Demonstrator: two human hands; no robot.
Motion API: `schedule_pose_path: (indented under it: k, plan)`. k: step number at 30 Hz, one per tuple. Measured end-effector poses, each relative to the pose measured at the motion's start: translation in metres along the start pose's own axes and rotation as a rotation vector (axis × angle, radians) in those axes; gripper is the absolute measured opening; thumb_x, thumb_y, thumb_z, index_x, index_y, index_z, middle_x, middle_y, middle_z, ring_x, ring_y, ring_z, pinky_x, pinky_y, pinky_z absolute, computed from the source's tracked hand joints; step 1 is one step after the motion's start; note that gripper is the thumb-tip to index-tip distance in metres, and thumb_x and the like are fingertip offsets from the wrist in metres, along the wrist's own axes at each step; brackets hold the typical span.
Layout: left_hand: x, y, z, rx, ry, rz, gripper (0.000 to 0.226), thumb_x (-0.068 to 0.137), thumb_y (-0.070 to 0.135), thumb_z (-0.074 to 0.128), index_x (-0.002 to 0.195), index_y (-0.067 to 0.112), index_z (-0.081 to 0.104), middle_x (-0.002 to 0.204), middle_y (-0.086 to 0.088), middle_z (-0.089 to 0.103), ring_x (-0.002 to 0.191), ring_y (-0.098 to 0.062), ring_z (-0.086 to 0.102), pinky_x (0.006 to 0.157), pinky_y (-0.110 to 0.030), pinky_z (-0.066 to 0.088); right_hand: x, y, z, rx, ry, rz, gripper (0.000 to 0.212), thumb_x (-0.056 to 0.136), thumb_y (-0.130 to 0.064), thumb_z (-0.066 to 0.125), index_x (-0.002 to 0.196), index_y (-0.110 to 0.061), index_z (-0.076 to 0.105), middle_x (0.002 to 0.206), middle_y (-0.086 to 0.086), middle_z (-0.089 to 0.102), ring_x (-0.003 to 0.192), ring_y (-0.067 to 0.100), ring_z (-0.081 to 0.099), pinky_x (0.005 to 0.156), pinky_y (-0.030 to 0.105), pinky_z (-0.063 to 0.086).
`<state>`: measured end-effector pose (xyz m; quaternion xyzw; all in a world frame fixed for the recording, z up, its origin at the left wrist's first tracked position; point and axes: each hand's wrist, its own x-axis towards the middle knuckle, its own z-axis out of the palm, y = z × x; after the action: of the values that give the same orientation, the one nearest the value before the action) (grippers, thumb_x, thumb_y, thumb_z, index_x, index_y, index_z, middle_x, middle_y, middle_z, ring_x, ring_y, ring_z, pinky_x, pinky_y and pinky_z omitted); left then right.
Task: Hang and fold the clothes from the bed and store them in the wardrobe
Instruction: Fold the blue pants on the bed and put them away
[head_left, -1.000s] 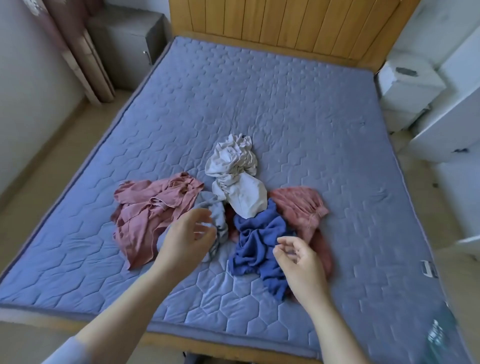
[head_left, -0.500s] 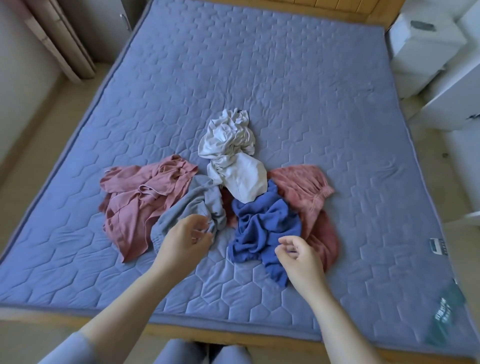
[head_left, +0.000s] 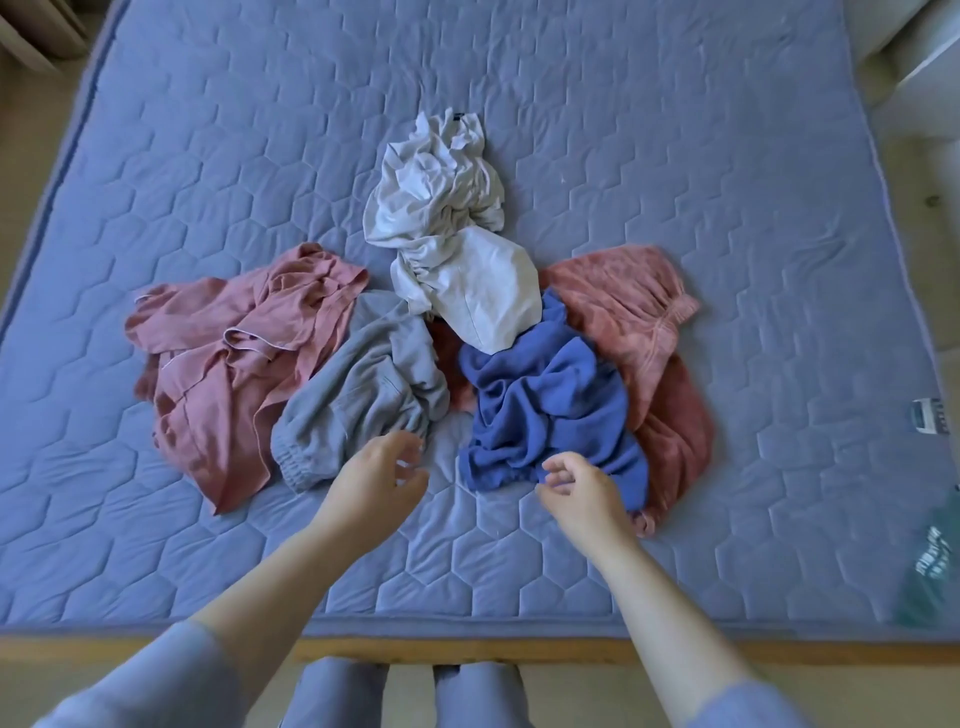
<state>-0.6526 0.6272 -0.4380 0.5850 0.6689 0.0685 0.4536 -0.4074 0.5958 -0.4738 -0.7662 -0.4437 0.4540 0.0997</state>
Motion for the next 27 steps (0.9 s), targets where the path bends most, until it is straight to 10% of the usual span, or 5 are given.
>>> schedule_pose_path:
  k: [12,27]
  plan:
    - [0.054,-0.048,0.029,0.105,-0.092,-0.044,0.030,0.091,0.025,0.058,0.121,0.021,0.057,0.110,0.008,0.060,0.092,-0.008,0.060,0.080,-0.023,0.046,0.073,0.035,0.084,-0.086,-0.116,0.210,0.037,0.087,-0.018,0.064,0.121,-0.006,0.056,0.119,0.013,0.063,0.115,0.030,0.056,0.087,0.030,0.040]
    - [0.089,-0.084,0.060,0.155,-0.166,-0.080,0.031,0.091,0.021,0.058,0.122,0.017,0.057,0.107,0.007,0.058,0.091,-0.012,0.060,0.084,-0.028,0.049,0.110,0.064,0.130,-0.389,-0.228,0.036,0.077,0.087,-0.029,0.066,0.151,-0.018,0.025,0.152,0.012,0.031,0.139,0.030,0.035,0.106,0.036,0.036]
